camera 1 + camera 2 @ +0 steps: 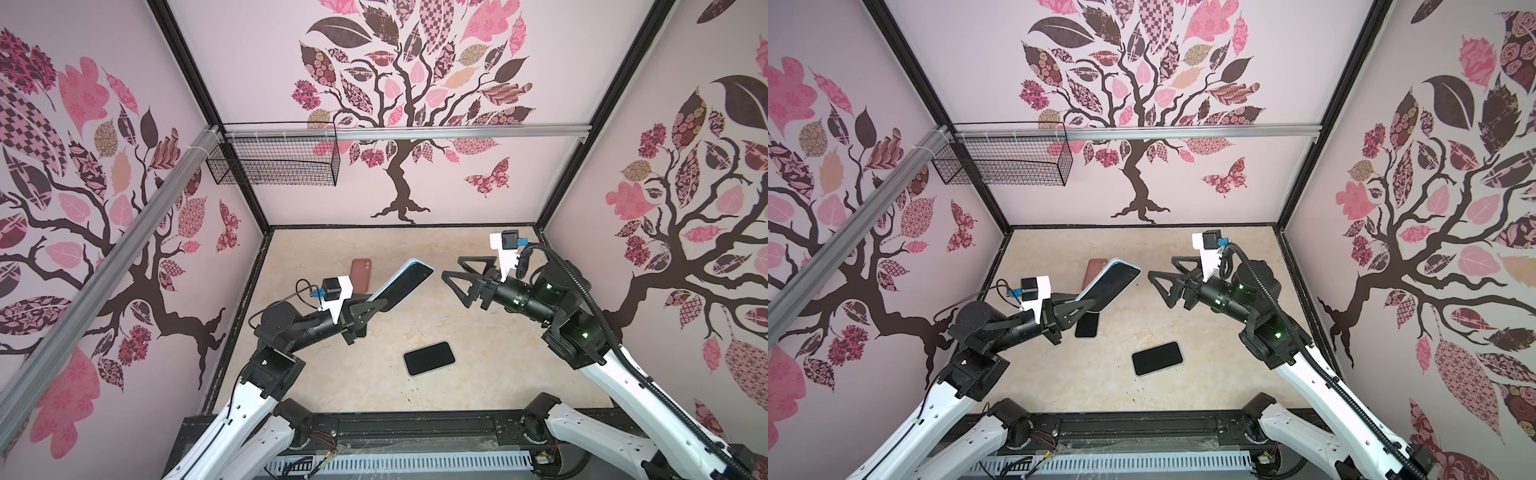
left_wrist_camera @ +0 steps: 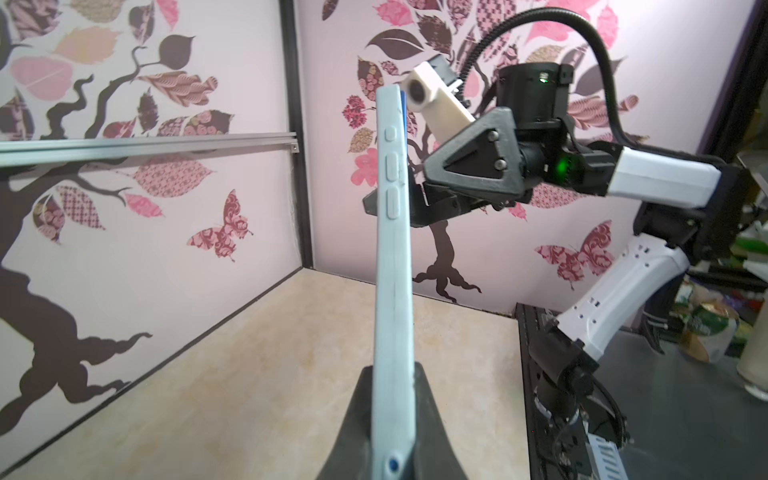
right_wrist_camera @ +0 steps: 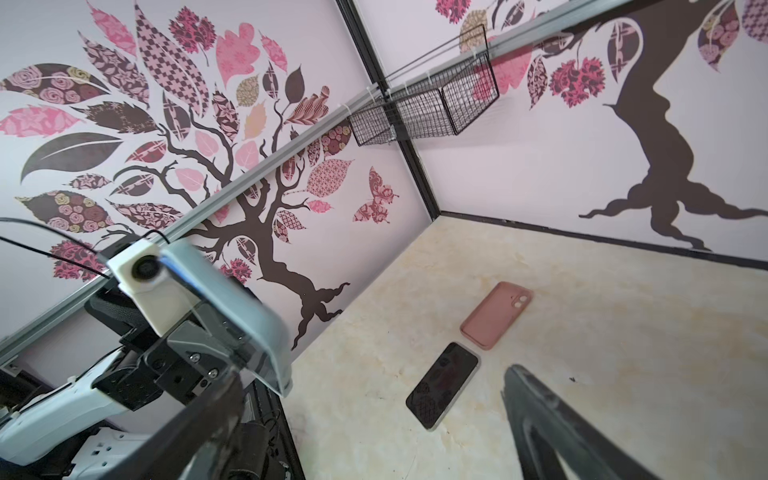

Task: Take the phone out of the phone case
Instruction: 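Open the right gripper and pull it back while the left holds the phone, then bring the right gripper to the phone's other edge and grasp it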

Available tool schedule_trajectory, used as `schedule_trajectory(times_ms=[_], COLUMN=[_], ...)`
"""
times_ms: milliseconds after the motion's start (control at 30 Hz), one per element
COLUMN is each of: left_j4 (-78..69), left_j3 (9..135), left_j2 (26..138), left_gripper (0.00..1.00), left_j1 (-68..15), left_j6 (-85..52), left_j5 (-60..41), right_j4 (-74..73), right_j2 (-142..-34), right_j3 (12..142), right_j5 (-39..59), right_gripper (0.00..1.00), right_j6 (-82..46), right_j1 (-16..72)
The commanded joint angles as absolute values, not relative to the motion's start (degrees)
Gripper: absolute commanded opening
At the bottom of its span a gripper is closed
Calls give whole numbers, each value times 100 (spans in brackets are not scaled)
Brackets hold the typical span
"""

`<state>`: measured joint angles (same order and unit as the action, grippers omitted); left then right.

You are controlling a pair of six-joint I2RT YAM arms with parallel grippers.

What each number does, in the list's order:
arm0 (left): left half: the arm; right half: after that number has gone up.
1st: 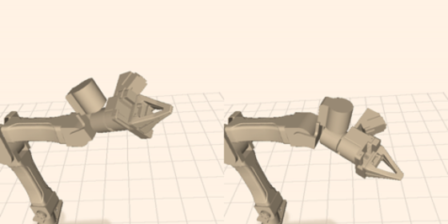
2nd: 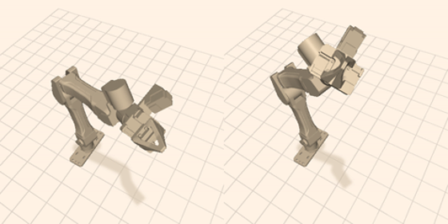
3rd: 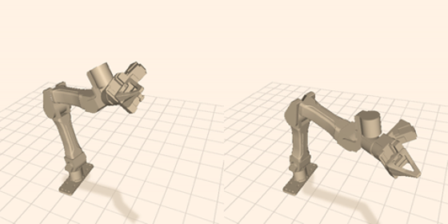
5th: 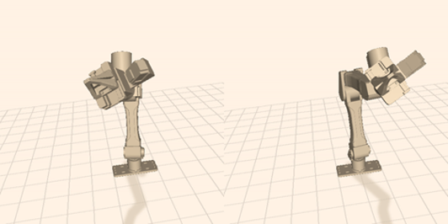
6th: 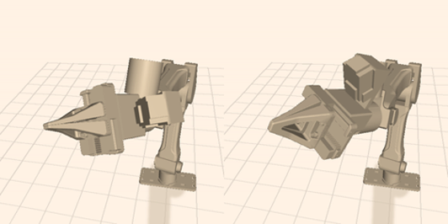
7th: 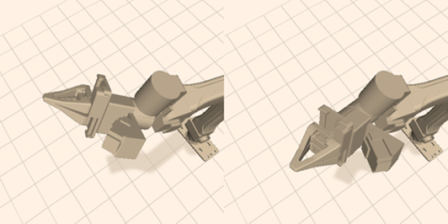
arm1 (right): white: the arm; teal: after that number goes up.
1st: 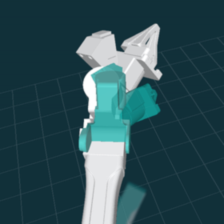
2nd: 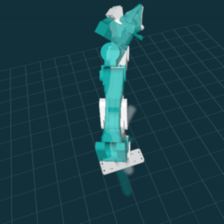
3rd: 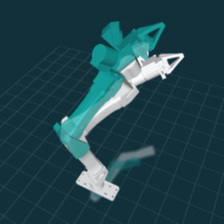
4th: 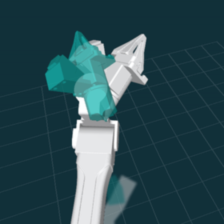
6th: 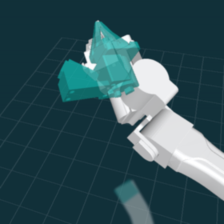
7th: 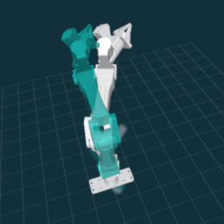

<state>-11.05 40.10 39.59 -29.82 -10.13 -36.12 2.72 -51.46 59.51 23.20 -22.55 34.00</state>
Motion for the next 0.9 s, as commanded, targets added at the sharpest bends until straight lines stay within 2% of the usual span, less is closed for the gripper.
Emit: schedule_trajectory(times_ms=[0,200,400,633,867], left_j4=[-2150,-2539,-3443,-3678,-3884], left_j3=[4140,4404,4320,4434,4357], left_j2=[3966,4376,4607,4709,4799], left_gripper=[0,0,0,0,0], left_j1=[-3116,-3670,-3888,-3911,-3934], left_j6=[-2343,-3052,-3583,-3890,-4069], left_j5=[-2765,-2496,-2445,-2511,-2530], right_j4=[-306,-2644,-4902,-4603,-4700], right_j2=[-5307,-5423,-5873,-6087,-6296], right_j3=[5801,4993,4524,4669,4886], right_j5=[2965,4267,4818,4781,4568], right_gripper=[99,99,92,84,68], right_j6=[-2131,-3305,-4517,-4114,-3891], right_j1=[3419,3421,3562,3941,4140])
